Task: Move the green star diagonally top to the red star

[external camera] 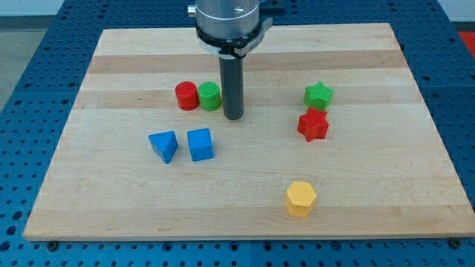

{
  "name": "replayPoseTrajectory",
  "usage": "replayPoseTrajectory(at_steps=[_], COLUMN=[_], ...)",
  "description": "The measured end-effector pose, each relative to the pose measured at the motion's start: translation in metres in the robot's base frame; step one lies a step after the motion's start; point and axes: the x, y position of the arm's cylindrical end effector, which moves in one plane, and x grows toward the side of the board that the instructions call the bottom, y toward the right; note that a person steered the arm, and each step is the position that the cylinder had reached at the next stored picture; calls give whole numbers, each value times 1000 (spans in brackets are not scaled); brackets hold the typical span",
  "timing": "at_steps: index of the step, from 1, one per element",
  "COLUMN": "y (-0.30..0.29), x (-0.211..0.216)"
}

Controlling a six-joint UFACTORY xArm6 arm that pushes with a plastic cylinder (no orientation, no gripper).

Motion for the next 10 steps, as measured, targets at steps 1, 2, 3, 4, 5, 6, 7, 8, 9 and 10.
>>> replayPoseTrajectory(at_steps=[1,2,3,4,5,6,7,8,9,10], y=[-1,0,11,21,37,68,114,159,181,184], x=[-2,3,21,34,62,78,78,77,58,22])
